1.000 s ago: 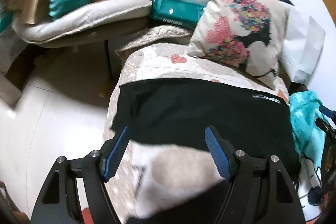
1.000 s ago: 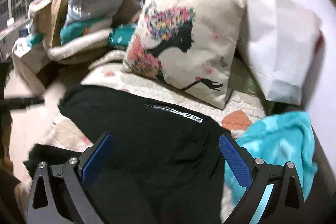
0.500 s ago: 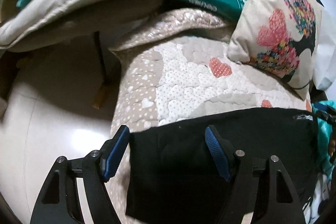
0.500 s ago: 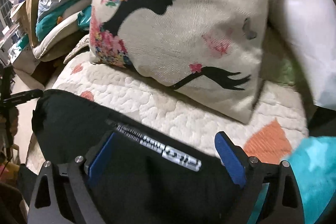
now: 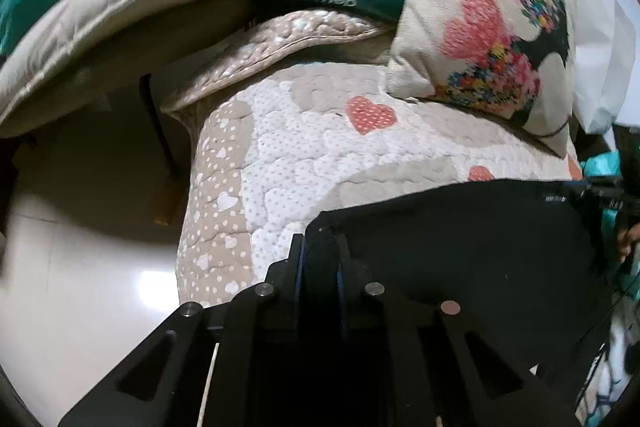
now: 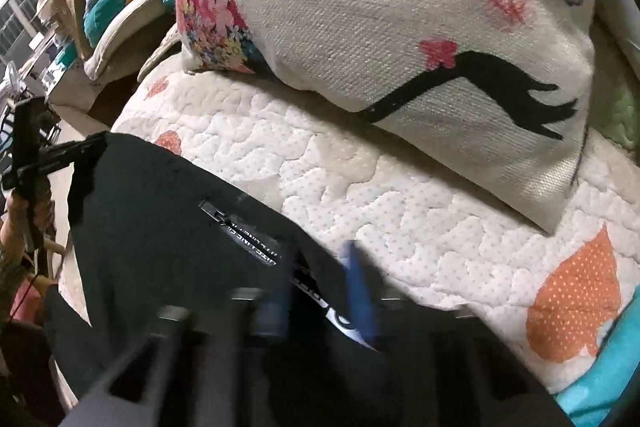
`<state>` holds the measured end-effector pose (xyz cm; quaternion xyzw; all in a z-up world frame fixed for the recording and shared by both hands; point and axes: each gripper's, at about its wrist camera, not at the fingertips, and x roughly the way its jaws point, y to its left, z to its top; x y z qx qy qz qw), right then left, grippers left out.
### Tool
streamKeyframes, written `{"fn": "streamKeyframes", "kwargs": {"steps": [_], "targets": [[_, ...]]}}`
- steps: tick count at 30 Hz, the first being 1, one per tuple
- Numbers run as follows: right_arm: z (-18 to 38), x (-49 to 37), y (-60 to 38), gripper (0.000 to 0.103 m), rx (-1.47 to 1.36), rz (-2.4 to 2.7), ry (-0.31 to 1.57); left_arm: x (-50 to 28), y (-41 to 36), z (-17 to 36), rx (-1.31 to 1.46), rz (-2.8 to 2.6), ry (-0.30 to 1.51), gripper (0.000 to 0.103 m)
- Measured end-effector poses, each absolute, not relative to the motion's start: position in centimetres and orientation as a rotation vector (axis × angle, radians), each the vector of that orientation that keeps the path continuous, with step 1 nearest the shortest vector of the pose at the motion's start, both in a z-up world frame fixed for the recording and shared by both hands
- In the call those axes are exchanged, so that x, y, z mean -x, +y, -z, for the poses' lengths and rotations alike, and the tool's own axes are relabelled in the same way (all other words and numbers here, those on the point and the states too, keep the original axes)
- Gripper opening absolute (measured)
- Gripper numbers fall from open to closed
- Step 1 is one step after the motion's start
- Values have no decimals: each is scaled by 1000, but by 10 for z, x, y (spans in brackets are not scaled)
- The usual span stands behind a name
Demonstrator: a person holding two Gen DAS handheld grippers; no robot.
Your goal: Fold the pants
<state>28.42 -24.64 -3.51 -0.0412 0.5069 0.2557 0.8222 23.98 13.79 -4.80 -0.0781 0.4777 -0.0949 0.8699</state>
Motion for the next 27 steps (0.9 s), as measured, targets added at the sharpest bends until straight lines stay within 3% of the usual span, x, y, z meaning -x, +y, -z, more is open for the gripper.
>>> {"fn": "streamKeyframes", "kwargs": {"steps": [4, 16, 27], "targets": [[19, -271, -248, 7, 75, -548, 1052, -230, 133, 31, 150, 193, 970, 12], [-37, -164, -247, 6, 112, -528, 960, -115, 127, -46, 142, 195, 835, 12], [-5, -30, -267, 6, 189, -489, 1061, 25, 96, -35, 52, 198, 874, 12]]}}
